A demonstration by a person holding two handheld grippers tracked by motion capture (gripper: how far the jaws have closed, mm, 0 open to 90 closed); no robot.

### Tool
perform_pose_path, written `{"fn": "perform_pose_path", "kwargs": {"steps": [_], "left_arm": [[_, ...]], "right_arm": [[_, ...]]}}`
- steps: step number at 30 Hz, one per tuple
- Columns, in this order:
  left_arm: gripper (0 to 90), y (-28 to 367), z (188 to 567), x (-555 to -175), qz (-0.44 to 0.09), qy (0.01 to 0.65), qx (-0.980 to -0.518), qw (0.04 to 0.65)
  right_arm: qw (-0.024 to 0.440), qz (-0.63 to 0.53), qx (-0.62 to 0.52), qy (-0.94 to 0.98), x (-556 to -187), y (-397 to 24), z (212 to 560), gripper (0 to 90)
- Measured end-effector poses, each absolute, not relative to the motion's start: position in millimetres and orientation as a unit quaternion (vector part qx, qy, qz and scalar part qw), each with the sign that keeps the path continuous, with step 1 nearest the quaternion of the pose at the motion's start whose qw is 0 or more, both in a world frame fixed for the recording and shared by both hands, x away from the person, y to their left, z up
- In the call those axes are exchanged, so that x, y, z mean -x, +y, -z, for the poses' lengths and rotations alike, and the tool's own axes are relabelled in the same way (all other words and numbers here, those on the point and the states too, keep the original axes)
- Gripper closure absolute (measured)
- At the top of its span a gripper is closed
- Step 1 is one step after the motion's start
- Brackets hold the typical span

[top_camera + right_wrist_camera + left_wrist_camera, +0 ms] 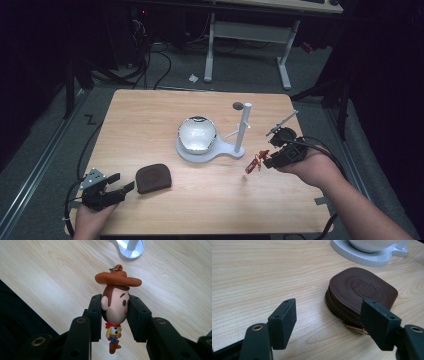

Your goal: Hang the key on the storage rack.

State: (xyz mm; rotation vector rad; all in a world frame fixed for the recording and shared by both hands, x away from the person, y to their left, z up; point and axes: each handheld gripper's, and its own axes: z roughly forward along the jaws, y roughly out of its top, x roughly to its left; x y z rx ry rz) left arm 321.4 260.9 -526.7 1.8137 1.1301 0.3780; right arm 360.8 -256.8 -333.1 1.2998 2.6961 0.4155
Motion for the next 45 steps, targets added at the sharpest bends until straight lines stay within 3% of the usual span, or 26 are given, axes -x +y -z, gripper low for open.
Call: {"fn": "perform_pose_path", "kwargs": {"steps": [27,45], "left_arm": [[29.8,261.1,526.2,-320.8,-0.153,0.457,-0.739,0.471],[29.8,262.9,525.7,-319.8,-0.152,0.457,-0.736,0.476]], "right_arm": [[0.104,-0.149,-0.412,0.893,-380.7,-235.4,272.0,66.6],[0.123,-0.153,-0.414,0.889,-406.9,-225.8,268.8,66.6]]}}
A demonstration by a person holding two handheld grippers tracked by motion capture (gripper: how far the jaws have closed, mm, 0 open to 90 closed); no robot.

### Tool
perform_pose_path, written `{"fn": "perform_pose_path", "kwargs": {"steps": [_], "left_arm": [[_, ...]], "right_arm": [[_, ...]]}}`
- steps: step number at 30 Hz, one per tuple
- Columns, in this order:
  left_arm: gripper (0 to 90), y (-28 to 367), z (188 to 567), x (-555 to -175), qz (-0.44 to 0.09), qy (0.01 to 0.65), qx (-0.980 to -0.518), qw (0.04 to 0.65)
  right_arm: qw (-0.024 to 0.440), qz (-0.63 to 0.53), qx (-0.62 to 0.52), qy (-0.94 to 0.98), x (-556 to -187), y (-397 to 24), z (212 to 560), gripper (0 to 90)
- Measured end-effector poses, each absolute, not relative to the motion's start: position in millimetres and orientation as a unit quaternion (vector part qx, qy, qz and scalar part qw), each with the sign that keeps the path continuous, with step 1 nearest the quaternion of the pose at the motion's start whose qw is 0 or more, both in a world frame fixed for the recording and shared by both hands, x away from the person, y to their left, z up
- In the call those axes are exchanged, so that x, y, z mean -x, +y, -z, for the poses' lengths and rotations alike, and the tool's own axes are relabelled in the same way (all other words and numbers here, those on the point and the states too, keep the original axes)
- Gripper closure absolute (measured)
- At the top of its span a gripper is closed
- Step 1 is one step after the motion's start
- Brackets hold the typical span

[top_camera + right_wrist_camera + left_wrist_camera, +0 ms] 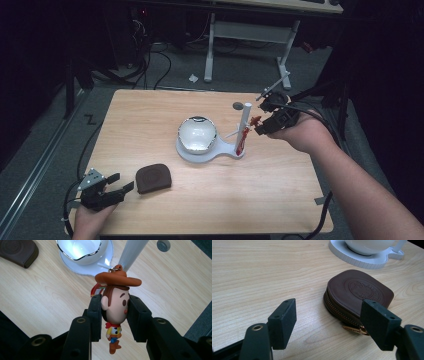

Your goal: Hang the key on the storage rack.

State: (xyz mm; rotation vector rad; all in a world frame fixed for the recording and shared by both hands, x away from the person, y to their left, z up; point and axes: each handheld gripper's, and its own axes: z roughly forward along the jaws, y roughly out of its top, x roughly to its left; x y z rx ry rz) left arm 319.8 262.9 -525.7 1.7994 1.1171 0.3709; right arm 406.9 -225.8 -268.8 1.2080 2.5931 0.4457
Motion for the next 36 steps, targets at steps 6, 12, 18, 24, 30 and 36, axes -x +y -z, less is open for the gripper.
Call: {"fn": "perform_pose_path", "kwargs": {"steps": [6,12,18,24,30,36], "left_arm": [[29.8,262.7,525.9,-320.0,-0.151,0.457,-0.736,0.476],[29.8,262.1,525.9,-319.6,-0.152,0.456,-0.738,0.473],[29.9,261.4,525.8,-319.4,-0.152,0.456,-0.739,0.473],[29.9,261.3,526.2,-319.3,-0.150,0.456,-0.739,0.473],[29.9,261.1,526.0,-319.0,-0.151,0.455,-0.740,0.472],[29.9,261.4,526.0,-319.3,-0.151,0.456,-0.739,0.472]], "right_arm": [[0.123,-0.153,-0.423,0.885,-412.3,-230.8,275.3,66.6],[0.120,-0.157,-0.432,0.880,-412.6,-238.2,284.3,66.5],[0.119,-0.164,-0.438,0.876,-413.0,-242.8,291.4,66.5],[0.113,-0.167,-0.445,0.872,-413.6,-245.9,302.6,66.5],[0.110,-0.173,-0.449,0.870,-413.9,-248.3,312.3,66.5],[0.102,-0.178,-0.455,0.867,-416.3,-249.8,322.9,66.5]]}}
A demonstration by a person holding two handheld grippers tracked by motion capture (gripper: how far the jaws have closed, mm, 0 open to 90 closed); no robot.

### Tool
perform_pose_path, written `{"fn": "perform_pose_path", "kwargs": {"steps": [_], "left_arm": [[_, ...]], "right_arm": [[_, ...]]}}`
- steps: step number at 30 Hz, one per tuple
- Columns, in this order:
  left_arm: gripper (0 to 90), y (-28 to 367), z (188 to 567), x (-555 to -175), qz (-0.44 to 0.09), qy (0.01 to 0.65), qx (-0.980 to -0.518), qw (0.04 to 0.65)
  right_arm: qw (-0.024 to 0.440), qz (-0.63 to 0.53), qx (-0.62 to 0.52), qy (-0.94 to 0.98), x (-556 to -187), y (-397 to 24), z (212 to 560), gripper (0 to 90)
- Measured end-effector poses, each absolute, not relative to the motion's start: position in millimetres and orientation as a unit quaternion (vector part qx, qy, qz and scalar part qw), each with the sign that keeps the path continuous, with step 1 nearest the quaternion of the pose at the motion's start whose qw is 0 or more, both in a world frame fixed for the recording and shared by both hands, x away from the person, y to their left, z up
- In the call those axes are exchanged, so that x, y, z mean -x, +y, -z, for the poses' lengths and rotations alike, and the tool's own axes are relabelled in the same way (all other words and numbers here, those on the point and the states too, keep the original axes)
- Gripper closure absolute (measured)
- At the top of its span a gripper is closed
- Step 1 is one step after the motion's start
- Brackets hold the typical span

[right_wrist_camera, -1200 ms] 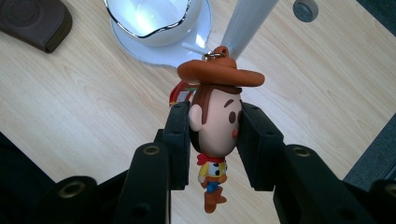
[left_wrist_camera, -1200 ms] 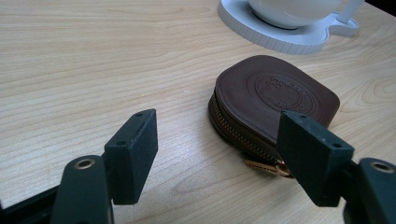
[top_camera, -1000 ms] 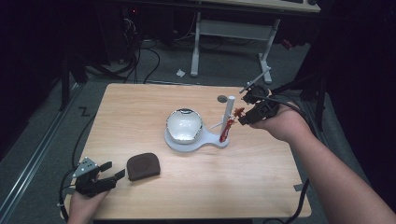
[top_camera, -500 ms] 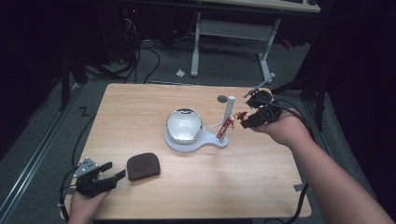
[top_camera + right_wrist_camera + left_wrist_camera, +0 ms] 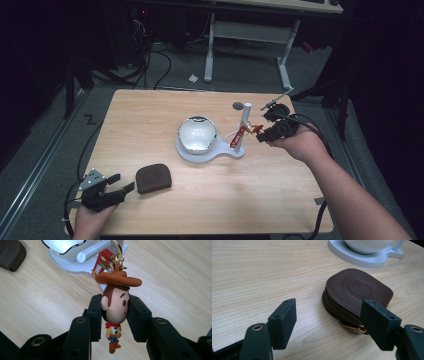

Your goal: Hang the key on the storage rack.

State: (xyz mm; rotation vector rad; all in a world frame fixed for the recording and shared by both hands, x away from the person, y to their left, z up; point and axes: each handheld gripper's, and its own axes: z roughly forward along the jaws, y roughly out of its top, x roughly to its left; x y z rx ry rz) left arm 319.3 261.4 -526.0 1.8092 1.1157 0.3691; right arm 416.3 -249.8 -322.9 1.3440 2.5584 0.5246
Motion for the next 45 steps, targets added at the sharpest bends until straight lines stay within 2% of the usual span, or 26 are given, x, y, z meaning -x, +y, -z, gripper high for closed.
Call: {"fn": "perform_pose_path", "kwargs": {"steps": [41,45], "left_arm": [[29.7,260.2,527.0,-319.9,-0.151,0.453,-0.743,0.469],[29.7,259.9,527.2,-320.0,-0.151,0.453,-0.743,0.468]], "right_arm": [[0.077,-0.204,-0.471,0.854,-429.1,-249.2,390.0,65.7],[0.074,-0.209,-0.476,0.851,-429.5,-250.7,393.2,61.8]]}}
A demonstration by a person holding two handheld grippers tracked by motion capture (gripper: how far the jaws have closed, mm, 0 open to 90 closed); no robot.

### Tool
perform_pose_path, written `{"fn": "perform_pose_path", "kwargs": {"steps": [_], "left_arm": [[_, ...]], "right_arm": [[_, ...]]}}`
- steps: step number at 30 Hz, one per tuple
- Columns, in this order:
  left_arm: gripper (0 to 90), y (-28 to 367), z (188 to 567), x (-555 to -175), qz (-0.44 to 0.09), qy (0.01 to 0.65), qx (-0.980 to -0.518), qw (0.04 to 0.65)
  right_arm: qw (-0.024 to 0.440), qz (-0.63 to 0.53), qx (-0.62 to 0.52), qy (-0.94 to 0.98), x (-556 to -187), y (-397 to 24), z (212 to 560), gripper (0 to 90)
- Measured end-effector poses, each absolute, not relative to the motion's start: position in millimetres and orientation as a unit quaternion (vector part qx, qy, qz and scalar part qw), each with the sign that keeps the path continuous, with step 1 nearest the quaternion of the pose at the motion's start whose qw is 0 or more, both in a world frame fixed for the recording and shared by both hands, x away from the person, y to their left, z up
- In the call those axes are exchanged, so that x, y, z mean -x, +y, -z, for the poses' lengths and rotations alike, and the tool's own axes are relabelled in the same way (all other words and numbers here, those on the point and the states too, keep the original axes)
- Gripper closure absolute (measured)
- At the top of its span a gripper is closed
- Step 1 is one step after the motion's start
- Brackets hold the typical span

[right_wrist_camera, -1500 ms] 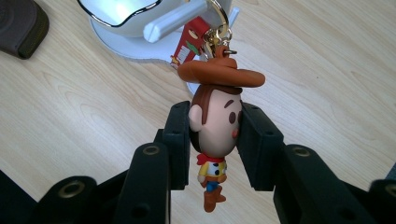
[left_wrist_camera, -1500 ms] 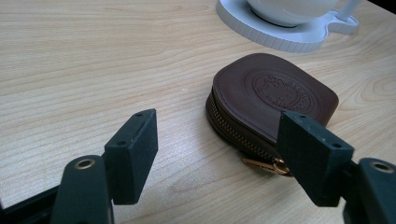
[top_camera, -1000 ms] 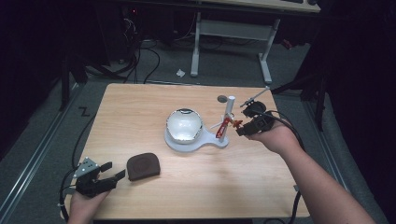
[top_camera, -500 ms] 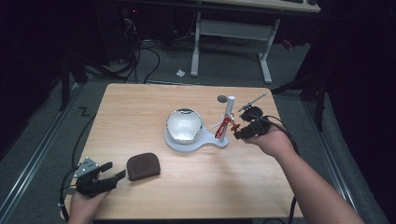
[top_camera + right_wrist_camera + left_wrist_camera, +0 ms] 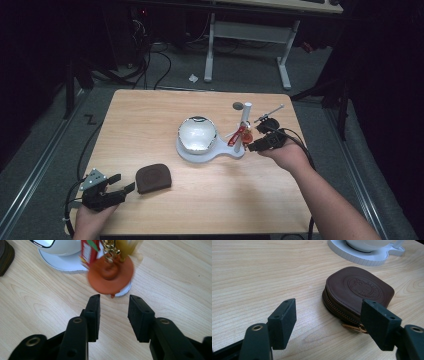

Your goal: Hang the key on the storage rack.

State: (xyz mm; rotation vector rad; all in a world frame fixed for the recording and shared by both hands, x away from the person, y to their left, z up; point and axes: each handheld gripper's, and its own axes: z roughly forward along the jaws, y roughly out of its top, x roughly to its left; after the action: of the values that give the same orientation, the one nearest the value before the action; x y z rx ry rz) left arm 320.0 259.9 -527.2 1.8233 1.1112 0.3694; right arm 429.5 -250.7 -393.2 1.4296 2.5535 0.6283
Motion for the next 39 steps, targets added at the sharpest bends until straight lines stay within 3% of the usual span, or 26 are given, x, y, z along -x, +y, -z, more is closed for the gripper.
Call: {"fn": "perform_pose_path", "kwargs": {"steps": [23,32,39], "left_arm": [[29.4,255.2,526.7,-320.1,-0.147,0.449,-0.746,0.469],[29.2,251.8,524.9,-320.8,-0.135,0.454,-0.740,0.477],[29.2,248.4,523.7,-319.9,-0.129,0.456,-0.739,0.479]], "right_arm": [[0.086,-0.221,-0.487,0.841,-401.6,-272.7,389.3,59.2],[0.125,-0.229,-0.464,0.846,-378.8,-273.0,398.5,48.3],[0.148,-0.253,-0.455,0.841,-365.2,-271.4,412.4,46.8]]}}
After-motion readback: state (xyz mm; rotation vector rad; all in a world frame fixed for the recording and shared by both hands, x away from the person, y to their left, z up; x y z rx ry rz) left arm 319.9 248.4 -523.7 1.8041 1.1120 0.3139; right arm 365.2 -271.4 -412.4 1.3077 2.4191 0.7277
